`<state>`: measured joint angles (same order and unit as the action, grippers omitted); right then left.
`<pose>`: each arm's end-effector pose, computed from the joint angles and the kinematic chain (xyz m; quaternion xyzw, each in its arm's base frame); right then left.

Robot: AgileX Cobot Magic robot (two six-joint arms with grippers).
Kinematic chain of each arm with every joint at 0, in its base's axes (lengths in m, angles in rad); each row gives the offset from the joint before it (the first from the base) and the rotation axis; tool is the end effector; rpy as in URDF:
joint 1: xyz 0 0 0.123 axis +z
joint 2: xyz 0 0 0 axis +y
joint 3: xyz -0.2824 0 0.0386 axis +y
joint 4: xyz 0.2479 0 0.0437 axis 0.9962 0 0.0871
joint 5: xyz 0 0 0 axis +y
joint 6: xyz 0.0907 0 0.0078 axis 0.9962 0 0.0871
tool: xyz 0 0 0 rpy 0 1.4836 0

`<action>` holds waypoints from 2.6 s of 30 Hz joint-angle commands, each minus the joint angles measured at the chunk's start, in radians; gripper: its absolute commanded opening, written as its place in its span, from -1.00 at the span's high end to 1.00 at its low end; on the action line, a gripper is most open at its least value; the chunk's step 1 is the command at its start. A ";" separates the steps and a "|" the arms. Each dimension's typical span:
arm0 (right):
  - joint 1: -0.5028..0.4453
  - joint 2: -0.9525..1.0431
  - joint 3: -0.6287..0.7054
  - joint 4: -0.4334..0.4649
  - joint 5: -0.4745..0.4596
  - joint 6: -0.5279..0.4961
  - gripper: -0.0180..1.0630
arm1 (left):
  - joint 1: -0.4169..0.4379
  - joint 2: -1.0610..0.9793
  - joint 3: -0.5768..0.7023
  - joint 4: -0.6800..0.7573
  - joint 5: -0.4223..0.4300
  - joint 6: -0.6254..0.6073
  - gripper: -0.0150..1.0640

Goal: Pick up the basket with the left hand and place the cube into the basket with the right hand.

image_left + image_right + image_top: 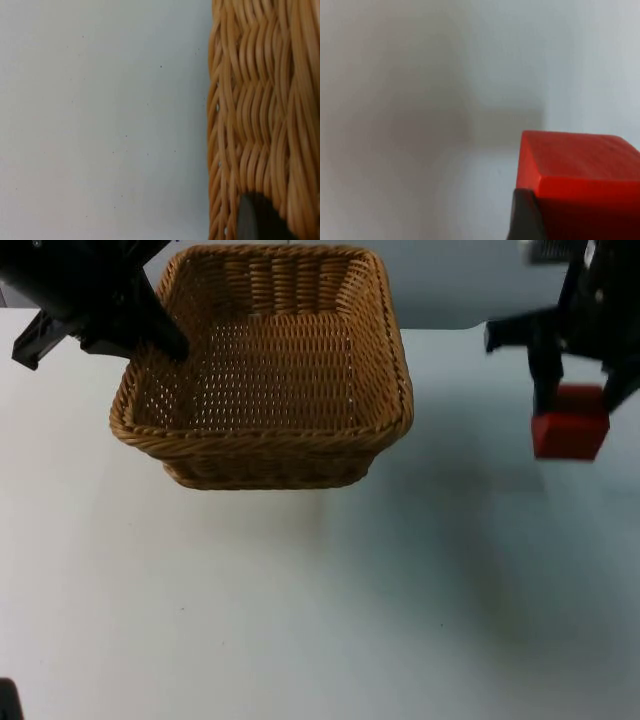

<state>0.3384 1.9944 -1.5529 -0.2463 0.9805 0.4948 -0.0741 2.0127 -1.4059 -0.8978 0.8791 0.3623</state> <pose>0.3986 0.1207 0.2118 0.0213 0.9869 -0.0528 0.1511 0.4076 -0.0853 0.1895 -0.0469 0.9298 -0.3420 0.1279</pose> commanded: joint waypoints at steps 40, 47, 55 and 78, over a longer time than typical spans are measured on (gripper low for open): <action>0.172 0.030 -0.256 0.583 -0.242 -0.650 -0.69 | -0.002 -0.020 -0.006 -0.034 -0.105 0.001 0.98; 0.103 -0.005 -0.256 0.513 -0.239 -0.528 0.96 | -0.002 -0.020 -0.006 -0.034 -0.179 0.001 0.98; -0.115 -0.125 -0.253 0.224 -0.106 -0.393 0.97 | -0.002 -0.020 -0.006 -0.034 -0.240 0.001 0.98; -0.499 -0.550 0.300 0.197 -0.257 -0.389 0.97 | -0.002 -0.020 -0.006 -0.041 -0.266 0.001 0.98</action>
<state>-0.1501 1.4703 -1.2749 -0.0490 0.7561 0.1099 -0.0741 2.0127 -1.4059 -0.8993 0.6062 0.3666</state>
